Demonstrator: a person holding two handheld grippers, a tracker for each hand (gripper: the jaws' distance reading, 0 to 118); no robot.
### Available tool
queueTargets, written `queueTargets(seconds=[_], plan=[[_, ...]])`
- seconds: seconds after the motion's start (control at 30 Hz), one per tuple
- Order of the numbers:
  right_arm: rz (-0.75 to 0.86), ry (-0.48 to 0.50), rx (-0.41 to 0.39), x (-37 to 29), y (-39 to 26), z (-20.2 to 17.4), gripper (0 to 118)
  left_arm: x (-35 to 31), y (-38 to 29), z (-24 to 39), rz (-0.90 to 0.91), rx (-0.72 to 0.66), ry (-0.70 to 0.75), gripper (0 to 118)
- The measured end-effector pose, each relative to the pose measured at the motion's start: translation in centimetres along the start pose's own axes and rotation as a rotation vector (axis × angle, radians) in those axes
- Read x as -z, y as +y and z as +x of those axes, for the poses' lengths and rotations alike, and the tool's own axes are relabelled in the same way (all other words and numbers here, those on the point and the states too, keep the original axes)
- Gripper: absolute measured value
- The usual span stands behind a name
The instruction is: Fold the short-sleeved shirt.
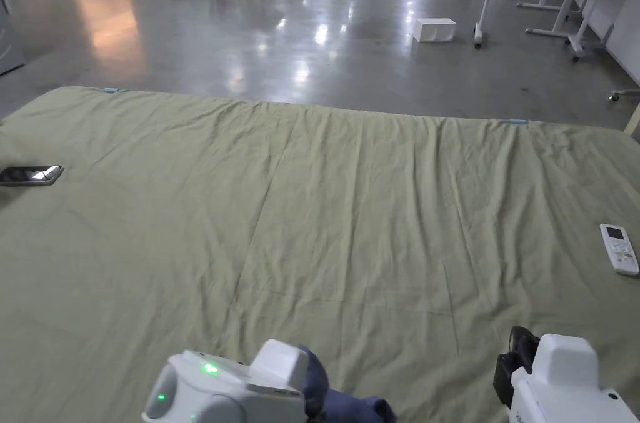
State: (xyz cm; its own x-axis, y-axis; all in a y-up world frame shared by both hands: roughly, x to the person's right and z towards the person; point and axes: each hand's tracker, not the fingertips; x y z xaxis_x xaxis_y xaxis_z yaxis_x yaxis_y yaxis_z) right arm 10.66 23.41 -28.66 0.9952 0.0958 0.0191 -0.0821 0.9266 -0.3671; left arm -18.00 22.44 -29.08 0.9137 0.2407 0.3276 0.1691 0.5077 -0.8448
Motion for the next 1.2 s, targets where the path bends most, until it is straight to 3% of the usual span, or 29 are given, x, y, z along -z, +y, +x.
queueTargets(seconds=[0.23,0.3,0.43,0.57,0.63,0.67,0.73,0.77,1.2], plan=[[-0.012,-0.003,0.009,-0.1,-0.4,0.2,0,6.1,-0.3,1.9,-0.056,-0.140,-0.024,16],[-0.013,-0.005,0.011,-0.1,-0.5,0.3,0,7.0,-0.5,1.7,-0.067,-0.187,-0.052,26],[-0.013,-0.007,0.014,-0.1,-0.4,0.6,0,6.2,-0.7,1.4,-0.034,-0.250,-0.138,58],[-0.010,-0.009,0.020,-0.2,-0.2,1.0,0,3.7,-0.7,1.2,0.052,-0.192,-0.190,59],[-0.010,-0.010,0.021,-0.2,-0.2,1.1,0,3.2,-0.7,0.9,0.053,-0.212,-0.190,58],[-0.010,-0.011,0.022,-0.1,-0.1,1.2,0,3.2,-0.9,0.6,0.075,-0.235,-0.202,51],[-0.058,-0.011,0.069,-0.1,-0.5,1.3,0,3.5,-0.9,0.3,0.072,-0.254,-0.215,25],[-0.026,-0.011,0.042,-0.1,-0.2,1.4,0,4.0,-1.0,0.3,0.072,-0.268,-0.202,19],[-0.033,-0.014,0.040,0.2,-0.4,1.4,0,11.3,-2.3,2.0,0.016,-0.293,-0.149,11]])
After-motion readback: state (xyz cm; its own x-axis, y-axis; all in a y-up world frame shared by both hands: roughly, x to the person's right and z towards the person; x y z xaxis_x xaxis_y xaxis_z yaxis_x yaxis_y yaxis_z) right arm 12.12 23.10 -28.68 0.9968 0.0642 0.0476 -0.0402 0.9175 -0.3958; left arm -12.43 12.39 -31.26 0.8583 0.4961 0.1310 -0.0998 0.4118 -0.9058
